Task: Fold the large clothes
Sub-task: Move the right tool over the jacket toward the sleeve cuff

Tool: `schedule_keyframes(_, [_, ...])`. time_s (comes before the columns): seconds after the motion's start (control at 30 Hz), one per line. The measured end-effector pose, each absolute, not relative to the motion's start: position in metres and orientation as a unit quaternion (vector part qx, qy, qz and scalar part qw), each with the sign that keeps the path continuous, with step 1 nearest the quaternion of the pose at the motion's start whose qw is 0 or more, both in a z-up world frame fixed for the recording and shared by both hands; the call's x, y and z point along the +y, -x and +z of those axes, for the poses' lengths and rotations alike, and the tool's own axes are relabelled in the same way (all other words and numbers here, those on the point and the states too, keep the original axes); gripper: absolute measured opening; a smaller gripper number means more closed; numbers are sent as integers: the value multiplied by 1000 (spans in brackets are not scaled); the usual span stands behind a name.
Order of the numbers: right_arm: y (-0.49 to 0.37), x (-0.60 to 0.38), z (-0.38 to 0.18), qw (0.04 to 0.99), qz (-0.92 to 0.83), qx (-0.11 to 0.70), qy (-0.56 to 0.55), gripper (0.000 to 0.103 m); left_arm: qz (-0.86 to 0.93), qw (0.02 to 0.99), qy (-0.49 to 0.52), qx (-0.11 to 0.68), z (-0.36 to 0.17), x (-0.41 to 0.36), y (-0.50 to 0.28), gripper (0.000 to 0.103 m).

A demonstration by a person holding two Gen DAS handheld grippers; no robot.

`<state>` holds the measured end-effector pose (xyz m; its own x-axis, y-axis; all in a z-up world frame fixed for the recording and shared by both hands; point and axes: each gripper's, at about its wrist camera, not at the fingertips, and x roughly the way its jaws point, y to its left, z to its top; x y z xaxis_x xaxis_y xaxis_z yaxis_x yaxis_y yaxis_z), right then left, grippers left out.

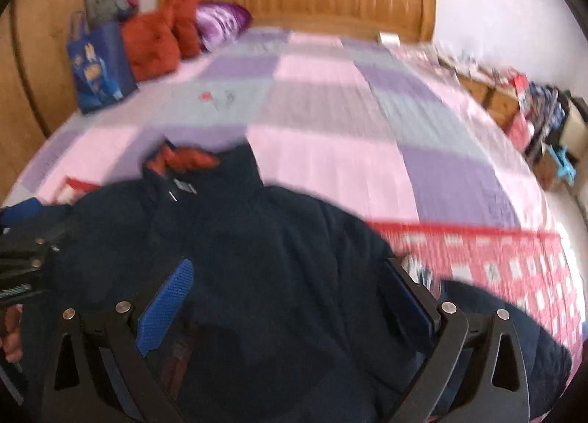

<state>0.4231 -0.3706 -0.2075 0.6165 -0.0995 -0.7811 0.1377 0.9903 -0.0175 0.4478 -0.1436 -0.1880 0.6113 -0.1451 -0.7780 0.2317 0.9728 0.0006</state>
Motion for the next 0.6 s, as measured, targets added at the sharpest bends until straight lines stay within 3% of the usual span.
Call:
schedule_keyframes(0.33, [-379,-508,-280,869,-160,468,7,103,-149,881,-111,434,-256,-226,-424,103])
schedule_keyframes(0.53, [-266,-655,-313,858,-211,458,-100,103,-138,878,-105,447,-295,-234,-410,103])
schedule_keyframes(0.6, [-227,-696,-321,827,-286,476,-85,103,-136,883,-101,437,-296,-233,-406,103])
